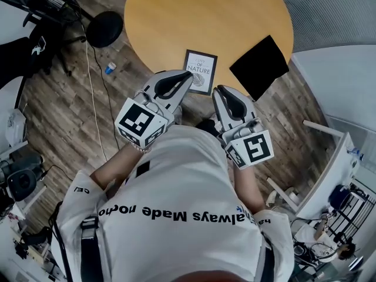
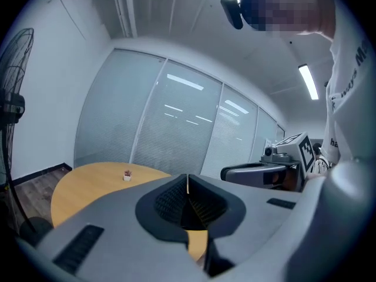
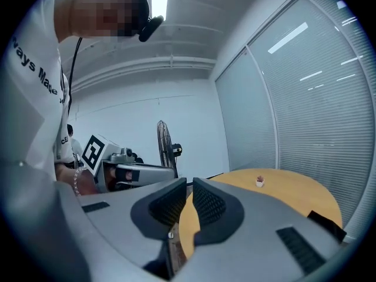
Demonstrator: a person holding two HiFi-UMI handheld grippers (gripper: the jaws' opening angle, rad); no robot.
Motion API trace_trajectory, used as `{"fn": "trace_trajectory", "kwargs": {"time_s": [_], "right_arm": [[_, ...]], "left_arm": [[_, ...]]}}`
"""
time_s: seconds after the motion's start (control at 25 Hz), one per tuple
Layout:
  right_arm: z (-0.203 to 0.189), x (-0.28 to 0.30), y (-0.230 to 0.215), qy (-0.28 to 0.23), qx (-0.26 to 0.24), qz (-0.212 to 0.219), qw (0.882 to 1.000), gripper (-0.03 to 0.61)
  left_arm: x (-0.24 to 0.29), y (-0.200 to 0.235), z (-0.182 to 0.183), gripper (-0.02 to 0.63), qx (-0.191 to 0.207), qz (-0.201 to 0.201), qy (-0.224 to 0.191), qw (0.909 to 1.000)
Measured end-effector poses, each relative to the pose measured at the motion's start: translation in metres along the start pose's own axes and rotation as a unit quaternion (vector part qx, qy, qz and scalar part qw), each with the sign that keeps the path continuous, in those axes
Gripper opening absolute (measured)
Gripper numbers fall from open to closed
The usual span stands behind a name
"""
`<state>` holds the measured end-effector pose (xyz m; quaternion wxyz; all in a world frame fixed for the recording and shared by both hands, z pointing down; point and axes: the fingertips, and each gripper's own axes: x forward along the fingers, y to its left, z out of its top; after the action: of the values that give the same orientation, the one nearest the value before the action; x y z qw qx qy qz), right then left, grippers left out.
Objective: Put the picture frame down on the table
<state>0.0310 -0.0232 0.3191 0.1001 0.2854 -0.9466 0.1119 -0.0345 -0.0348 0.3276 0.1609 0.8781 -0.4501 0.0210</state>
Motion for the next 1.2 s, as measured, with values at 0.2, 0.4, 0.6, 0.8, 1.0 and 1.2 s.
{"fn": "trace_trajectory", "kwargs": {"time_s": [0.2, 0.4, 0.6, 0.8, 1.0, 1.2], "right_arm": [[0.024, -0.009, 0.008, -0.016, -0.017, -0.002, 1.0, 0.054], [0.038, -0.018, 0.01, -0.03, -0.022, -0.007, 0.999, 0.054], [0.041, -0.021, 0.011, -0.034, -0.019, -0.015, 0.999, 0.051], [0.04, -0.025, 0.01, -0.035, -0.021, -0.018, 0.999, 0.051], [0.04, -0.026, 0.008, -0.035, -0.02, -0.022, 0.999, 0.051], [0.038, -0.026, 0.006, -0.033, -0.02, -0.023, 0.999, 0.051]], "left_arm": [[-0.013, -0.004, 0.017, 0.032, 0.017, 0.014, -0.014, 0.9997], [-0.019, -0.008, 0.027, 0.031, 0.025, 0.021, -0.03, 0.999], [-0.022, -0.011, 0.033, 0.031, 0.027, 0.018, -0.035, 0.9988], [-0.021, -0.014, 0.031, 0.032, 0.026, 0.016, -0.033, 0.999], [-0.02, -0.014, 0.027, 0.032, 0.023, 0.016, -0.029, 0.9992], [-0.019, -0.013, 0.025, 0.032, 0.02, 0.017, -0.029, 0.9992]]}}
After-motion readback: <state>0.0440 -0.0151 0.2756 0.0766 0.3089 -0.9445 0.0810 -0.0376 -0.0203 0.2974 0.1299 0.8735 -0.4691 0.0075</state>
